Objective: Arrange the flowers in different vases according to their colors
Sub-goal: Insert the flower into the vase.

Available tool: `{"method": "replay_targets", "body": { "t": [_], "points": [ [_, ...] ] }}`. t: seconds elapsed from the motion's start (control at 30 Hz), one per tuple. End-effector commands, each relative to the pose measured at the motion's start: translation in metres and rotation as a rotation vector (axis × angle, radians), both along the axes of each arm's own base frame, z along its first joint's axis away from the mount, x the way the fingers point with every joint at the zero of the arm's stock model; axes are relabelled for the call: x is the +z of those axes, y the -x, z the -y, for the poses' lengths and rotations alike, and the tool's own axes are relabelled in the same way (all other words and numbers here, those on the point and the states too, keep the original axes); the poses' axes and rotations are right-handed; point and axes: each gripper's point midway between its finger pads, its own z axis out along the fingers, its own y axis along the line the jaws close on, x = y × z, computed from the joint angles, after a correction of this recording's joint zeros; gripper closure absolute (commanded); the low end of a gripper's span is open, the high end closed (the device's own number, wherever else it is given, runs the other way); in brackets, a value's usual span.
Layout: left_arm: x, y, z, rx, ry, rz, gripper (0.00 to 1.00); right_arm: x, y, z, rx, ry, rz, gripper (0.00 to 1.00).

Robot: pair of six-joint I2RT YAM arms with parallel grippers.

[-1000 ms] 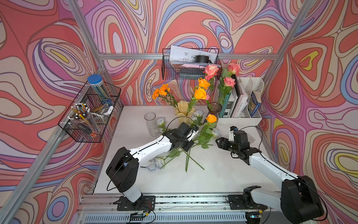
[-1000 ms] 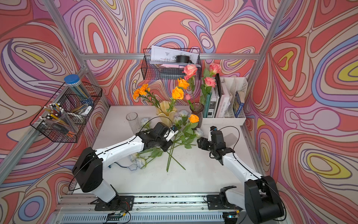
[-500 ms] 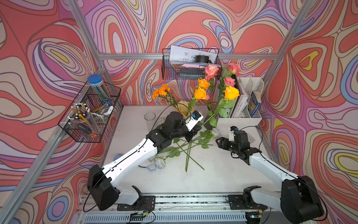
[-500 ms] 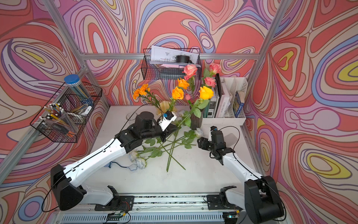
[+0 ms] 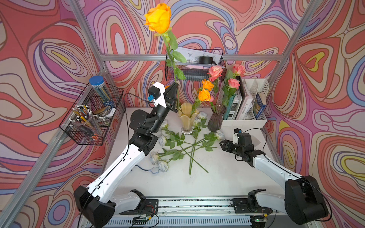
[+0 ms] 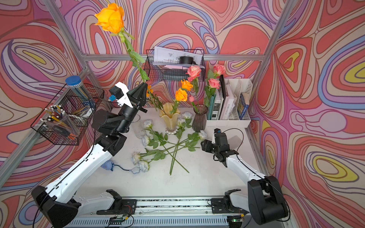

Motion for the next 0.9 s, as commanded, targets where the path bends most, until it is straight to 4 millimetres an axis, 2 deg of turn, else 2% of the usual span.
{"method": "replay_targets", "body": {
  "t": [0.0, 0.13, 0.23, 0.47, 0.5, 0.53, 0.63, 0.77, 0.87],
  "points": [
    [0.007, -0.024, -0.006, 0.011, 0.079, 0.040, 1.00, -0.001, -0.005, 0.000, 0.007, 0.005, 0.009, 0.33],
    [-0.002, -0.059, 0.000, -0.009, 0.099, 0.020, 1.00, -0.005, -0.006, 0.001, 0.009, 0.015, -0.003, 0.33],
    [-0.019, -0.084, 0.009, -0.008, 0.093, -0.011, 1.00, -0.009, -0.008, 0.003, 0.008, 0.025, -0.012, 0.33],
    [-0.094, -0.141, 0.031, -0.036, 0.082, -0.133, 1.00, -0.012, -0.012, 0.000, 0.021, 0.021, -0.022, 0.33],
    [-0.102, -0.146, 0.035, -0.044, 0.077, -0.150, 0.97, -0.011, -0.013, -0.001, 0.024, 0.018, -0.022, 0.33],
    [-0.112, -0.151, 0.038, -0.052, 0.073, -0.171, 0.90, -0.011, -0.013, -0.002, 0.029, 0.018, -0.022, 0.33],
    [-0.132, -0.157, 0.043, -0.067, 0.063, -0.220, 0.73, -0.010, -0.012, -0.002, 0.028, 0.012, -0.019, 0.33],
    [-0.145, -0.152, 0.039, -0.055, 0.045, -0.272, 0.63, -0.008, -0.010, -0.003, 0.031, 0.005, -0.009, 0.33],
    [-0.142, -0.138, 0.029, -0.033, 0.036, -0.307, 0.56, -0.007, -0.009, -0.003, 0.032, -0.001, -0.007, 0.33]
  ]
}}
